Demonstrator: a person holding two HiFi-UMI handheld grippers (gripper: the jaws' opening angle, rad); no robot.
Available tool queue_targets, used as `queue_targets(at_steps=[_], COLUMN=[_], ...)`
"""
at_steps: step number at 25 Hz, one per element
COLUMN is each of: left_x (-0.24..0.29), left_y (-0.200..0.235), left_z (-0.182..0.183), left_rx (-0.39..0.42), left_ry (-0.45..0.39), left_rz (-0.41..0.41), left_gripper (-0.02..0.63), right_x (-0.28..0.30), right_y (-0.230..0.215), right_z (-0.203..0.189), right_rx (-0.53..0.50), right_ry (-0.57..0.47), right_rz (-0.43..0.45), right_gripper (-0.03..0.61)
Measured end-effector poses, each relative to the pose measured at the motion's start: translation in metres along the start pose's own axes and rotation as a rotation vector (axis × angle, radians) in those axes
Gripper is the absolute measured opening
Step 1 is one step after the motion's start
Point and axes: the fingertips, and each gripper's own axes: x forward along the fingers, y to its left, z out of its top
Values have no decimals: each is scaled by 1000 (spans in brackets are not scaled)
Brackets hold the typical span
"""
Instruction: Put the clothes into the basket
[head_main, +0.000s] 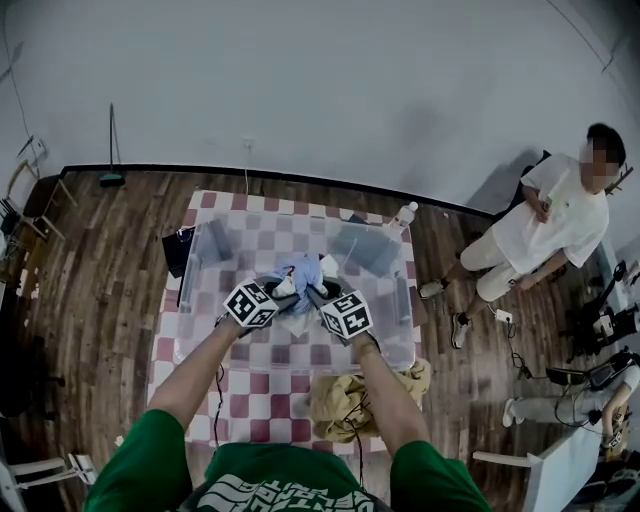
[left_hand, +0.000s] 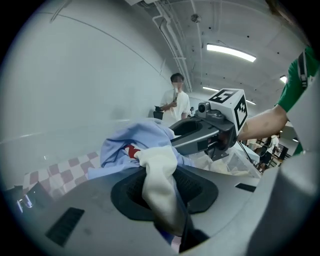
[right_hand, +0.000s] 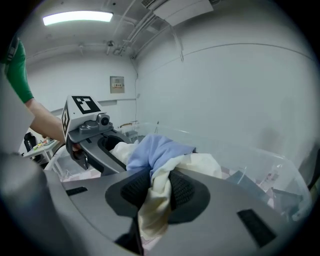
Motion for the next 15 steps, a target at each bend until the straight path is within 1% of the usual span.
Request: queue_targets(at_steps=[9, 15], left_x=[40, 61], left_y=[20, 23], left_z=[-61, -108], left_rx=[-49, -57], left_ry=[164, 309], left_rz=[-50, -87], left_gripper=[101, 101], right_x=[48, 74], right_y=[-7, 0], right_z=[-66, -116], right_rx=[34, 60], right_ry=[187, 320], right_rz=[88, 150], right_gripper=[91, 89])
